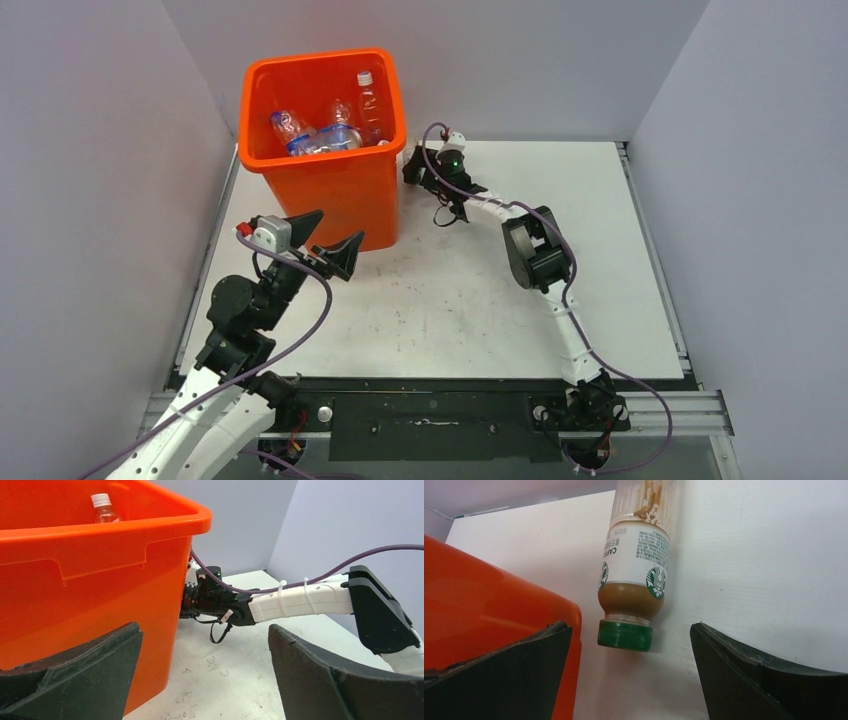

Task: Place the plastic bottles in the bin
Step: Pick up the plastic bottle at the center of the board.

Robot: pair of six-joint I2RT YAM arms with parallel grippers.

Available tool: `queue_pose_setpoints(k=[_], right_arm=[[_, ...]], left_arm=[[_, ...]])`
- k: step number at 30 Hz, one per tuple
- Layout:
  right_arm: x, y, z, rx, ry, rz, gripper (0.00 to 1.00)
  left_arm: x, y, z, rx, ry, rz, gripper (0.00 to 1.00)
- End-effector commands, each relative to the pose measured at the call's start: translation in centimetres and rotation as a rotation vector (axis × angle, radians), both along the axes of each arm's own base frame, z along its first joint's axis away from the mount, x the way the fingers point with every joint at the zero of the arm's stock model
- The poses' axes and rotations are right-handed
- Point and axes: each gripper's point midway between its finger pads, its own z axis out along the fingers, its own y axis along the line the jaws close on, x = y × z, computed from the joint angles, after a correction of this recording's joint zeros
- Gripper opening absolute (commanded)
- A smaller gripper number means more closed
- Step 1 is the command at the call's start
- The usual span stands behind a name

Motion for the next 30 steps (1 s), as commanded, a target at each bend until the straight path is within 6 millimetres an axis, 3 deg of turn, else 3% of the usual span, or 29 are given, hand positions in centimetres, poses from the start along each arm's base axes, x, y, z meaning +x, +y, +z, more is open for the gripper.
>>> queue_pose_setpoints(k=[1,4,8,14,16,19,21,23,27,30], right_arm=[[1.0,1.6,1.3,0.011,-0.036,0.03,0.93],[1.5,2.0,0.6,0.005,-0.015,0.039,0.99],[1.5,2.1,-0.7,-0.002,0.009,0.044,0.86],[1.0,2.1,-2.0,-0.004,0.033,0.053,0.55],[0.8,2.0,-2.2,-0.003,0.034,0.054,0.41],[0.3,1.7,-2.2,0.002,0.039,0.061,0.12],[-0.1,1.4,-1.8,0.013,0.038,0.058,0.05],[-0.6,0.9,-0.5,0.035,0.022,0.056,0.05],[-2.1,-1.2,4.5,0.098,-0.034,0.016,0.05],[-5.2,-4.1,8.3,0.179,-0.054,-0.041,0.05]], left_arm=[[-0.7,-0.5,1.8,-0.037,-0.049,-0.041,0.96],[-0.7,-0.6,1.8,-0.036,-0.044,-0.047,0.96],[-0.7,-0.7,1.7,-0.031,-0.042,-0.05,0.96],[-0.7,-0.7,1.6,-0.024,-0.042,-0.048,0.96],[-0.7,-0.7,1.5,-0.023,-0.043,-0.048,0.96],[-0.7,-0.6,1.7,-0.02,-0.049,-0.047,0.96],[-0.7,-0.5,1.7,-0.023,-0.058,-0.038,0.96],[-0.5,-0.1,1.8,-0.032,-0.062,-0.018,0.96],[-0.6,0.6,2.2,-0.053,-0.081,0.016,0.96],[-0.5,1.8,2.6,-0.099,-0.105,0.075,0.96]])
